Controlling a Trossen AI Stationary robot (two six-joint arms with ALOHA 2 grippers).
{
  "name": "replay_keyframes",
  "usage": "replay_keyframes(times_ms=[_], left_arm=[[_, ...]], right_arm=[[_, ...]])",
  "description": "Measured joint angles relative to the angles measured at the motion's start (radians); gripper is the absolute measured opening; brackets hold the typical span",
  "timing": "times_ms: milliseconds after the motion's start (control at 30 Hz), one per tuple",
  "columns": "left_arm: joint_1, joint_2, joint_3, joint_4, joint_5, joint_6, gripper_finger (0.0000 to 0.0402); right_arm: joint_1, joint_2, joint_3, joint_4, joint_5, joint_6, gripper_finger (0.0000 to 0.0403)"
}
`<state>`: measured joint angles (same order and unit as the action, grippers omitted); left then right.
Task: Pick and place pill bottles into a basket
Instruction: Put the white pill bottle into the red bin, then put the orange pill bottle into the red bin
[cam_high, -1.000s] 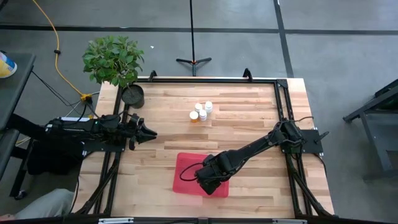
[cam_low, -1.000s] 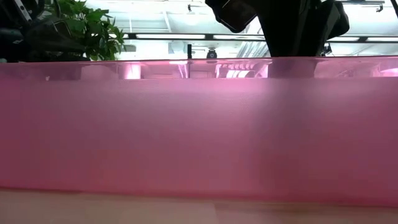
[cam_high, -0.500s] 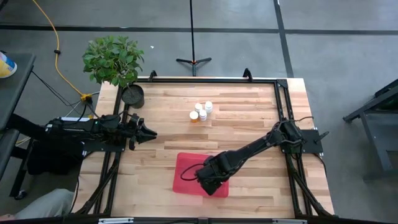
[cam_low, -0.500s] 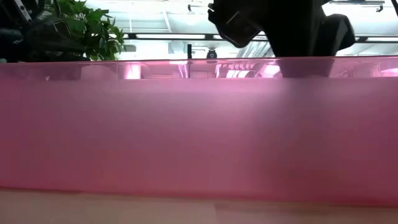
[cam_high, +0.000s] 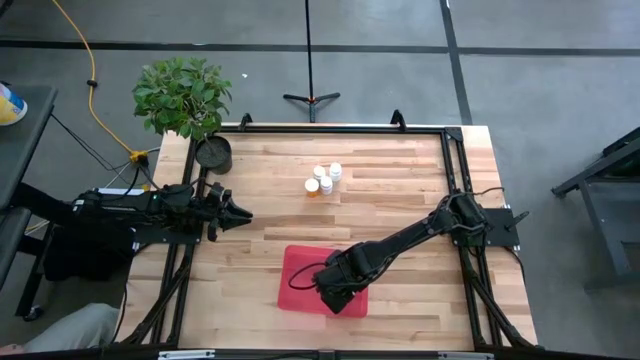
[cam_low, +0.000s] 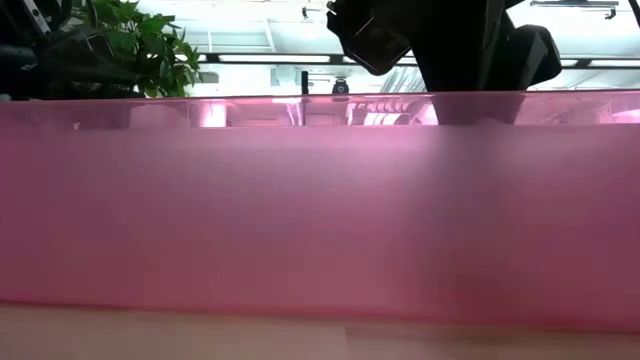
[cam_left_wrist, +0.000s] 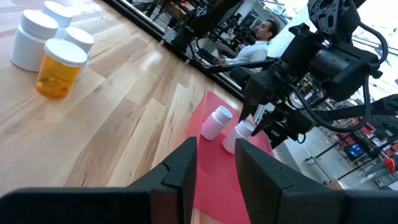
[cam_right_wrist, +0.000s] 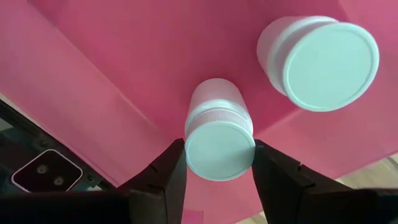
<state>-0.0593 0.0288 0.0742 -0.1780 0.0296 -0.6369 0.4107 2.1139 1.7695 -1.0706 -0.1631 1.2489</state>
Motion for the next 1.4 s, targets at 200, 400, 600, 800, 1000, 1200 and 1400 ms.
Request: replay_keyframes(times_ms=[200,400,600,800,1000,1200,1400], left_arm=[[0.000,0.000,0.000,0.000,0.000,0.000,0.0145],[0.000,0.000,0.000,0.000,0.000,0.000,0.0145],[0.000,0.000,0.000,0.000,0.000,0.000,0.0145],[0.000,0.000,0.000,0.000,0.000,0.001,0.0145],[0.000,0.000,0.000,0.000,0.000,0.003,0.0145],[0.000,0.000,0.000,0.000,0.000,0.003,0.0145],[0.000,0.000,0.000,0.000,0.000,0.003,0.0145]], right_arm=[[0.000,0.000,0.000,0.000,0.007,0.000,0.0170],[0.000,0.000,0.000,0.000,0.004,0.000,0.0209],[0.000,0.000,0.000,0.000,-0.001,0.001,0.0223],[0.000,0.000,0.000,0.000,-0.008,0.000,0.0224],[0.000,0.000,0.010,-0.009,-0.008,-0.001,0.0224],[-0.001,0.000,0.064,-0.051,-0.001,-0.019,0.0225],[-0.001,0.000,0.111,-0.122,0.006,-0.026,0.0225]])
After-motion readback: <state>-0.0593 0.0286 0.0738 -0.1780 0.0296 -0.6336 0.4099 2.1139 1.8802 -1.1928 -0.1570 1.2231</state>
